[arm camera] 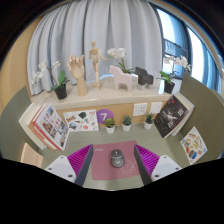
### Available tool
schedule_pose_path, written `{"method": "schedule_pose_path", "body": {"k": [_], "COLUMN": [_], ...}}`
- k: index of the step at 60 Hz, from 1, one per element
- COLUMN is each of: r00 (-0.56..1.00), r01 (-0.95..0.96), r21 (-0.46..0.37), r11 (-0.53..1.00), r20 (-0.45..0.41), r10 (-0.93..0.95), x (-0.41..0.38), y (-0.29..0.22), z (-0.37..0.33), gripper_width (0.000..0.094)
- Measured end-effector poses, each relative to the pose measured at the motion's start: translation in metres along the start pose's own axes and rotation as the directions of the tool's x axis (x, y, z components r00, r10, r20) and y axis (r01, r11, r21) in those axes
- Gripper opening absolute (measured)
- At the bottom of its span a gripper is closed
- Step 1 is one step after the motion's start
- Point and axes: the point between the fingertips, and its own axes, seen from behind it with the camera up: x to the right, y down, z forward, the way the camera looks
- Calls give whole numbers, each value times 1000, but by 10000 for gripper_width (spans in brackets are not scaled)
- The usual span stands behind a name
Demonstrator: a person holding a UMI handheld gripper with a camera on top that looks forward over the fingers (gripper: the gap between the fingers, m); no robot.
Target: Arrange mouse
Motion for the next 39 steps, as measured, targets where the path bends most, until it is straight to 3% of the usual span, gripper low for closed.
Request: {"method": "schedule_pose_path", "body": {"k": [17, 39], "r00": [1000, 1000], "r01": [2, 16], "r21": [21, 19], "r11": [1000, 1000], "r20": [26, 9], "r10": [-2, -16], "x": [-20, -21], "y": [-8, 3], "z": [-54, -62], "gripper_width": [811, 814]}}
